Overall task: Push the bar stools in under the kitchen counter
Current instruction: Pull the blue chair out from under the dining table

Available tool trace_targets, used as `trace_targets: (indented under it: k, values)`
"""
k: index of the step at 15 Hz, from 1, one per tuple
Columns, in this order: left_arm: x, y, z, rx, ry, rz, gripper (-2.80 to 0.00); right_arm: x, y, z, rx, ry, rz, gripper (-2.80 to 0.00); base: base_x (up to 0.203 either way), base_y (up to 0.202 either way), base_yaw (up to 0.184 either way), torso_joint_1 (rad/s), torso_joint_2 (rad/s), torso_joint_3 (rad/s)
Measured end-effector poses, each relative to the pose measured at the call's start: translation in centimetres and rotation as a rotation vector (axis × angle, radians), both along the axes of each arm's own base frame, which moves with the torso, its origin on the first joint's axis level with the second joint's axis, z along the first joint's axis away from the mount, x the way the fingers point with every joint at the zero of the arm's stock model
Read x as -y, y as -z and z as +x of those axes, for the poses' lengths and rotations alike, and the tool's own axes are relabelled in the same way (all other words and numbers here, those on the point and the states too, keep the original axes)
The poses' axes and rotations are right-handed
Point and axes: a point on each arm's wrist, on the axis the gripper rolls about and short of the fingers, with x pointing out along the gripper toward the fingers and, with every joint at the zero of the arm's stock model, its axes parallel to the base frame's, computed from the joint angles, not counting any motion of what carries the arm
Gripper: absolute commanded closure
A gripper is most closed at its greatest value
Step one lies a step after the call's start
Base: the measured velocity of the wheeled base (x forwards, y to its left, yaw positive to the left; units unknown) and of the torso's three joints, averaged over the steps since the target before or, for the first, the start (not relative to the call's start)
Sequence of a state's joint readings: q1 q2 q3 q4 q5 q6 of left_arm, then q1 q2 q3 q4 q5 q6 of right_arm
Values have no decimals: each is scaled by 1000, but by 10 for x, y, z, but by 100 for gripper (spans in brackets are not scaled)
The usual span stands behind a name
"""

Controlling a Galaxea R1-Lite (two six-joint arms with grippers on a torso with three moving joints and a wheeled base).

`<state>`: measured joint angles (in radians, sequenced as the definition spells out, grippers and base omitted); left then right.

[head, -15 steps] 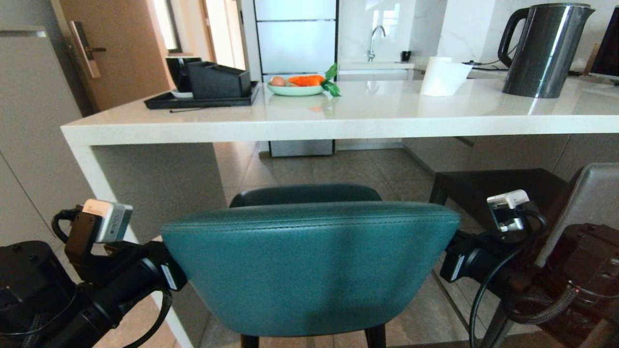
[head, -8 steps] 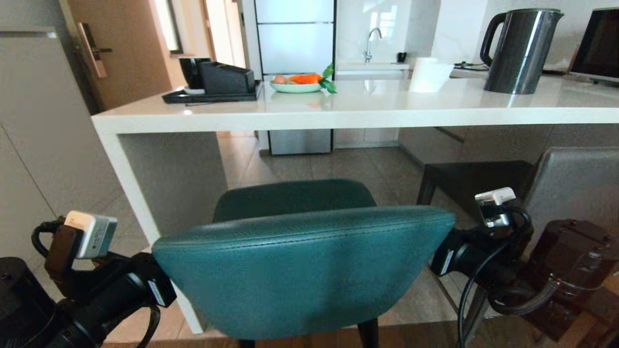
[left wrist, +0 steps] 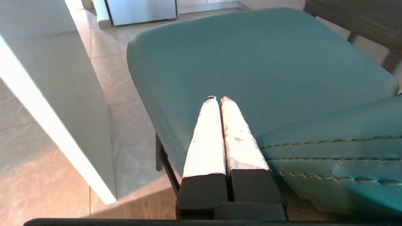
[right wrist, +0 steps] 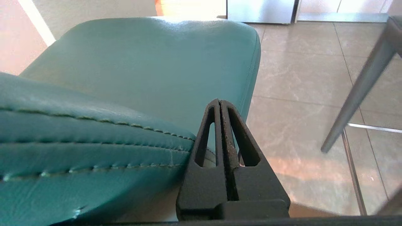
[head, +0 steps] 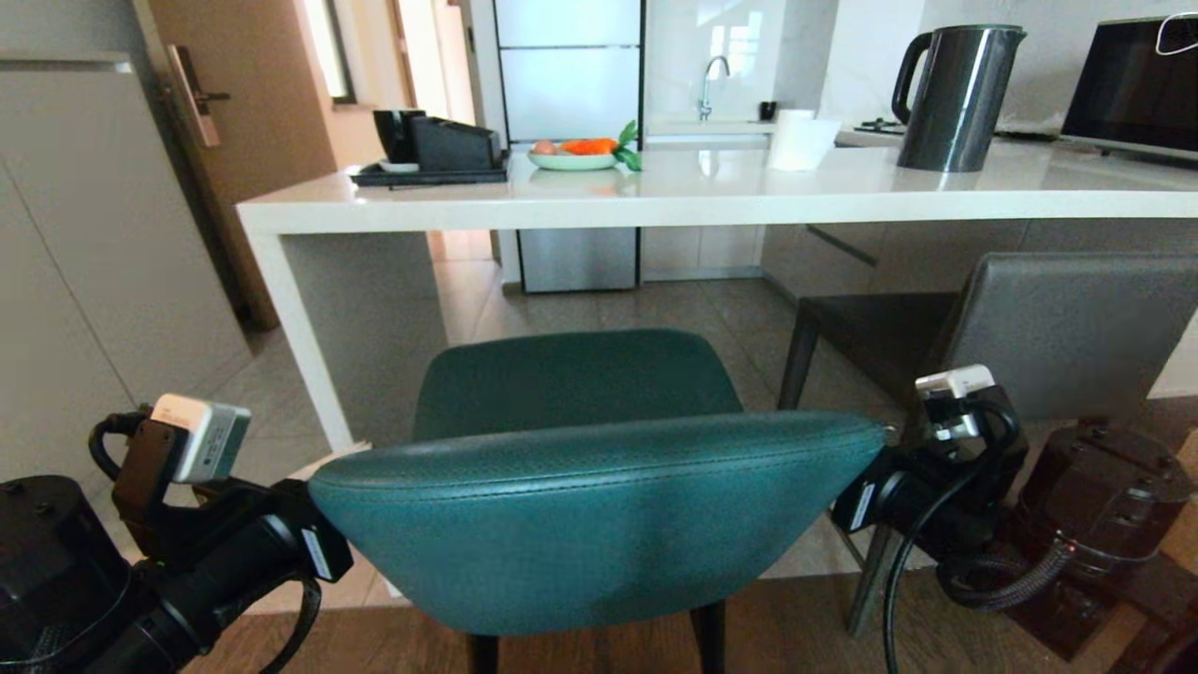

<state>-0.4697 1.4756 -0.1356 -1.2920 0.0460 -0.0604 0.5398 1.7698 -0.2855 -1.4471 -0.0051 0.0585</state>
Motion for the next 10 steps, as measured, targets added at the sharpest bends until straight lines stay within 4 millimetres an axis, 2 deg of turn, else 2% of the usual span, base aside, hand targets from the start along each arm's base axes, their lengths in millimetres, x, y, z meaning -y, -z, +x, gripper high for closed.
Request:
trace_targets:
  k: [7, 10]
  values:
    - [4, -4, 12, 16, -11, -10, 0, -1, -1, 1, 3, 2, 1, 0, -9, 0, 0, 0, 0, 1]
    - [1, -3, 7, 17, -15, -6, 0, 0, -2, -2, 4, -3, 2, 0, 0, 0, 0, 0, 0, 0]
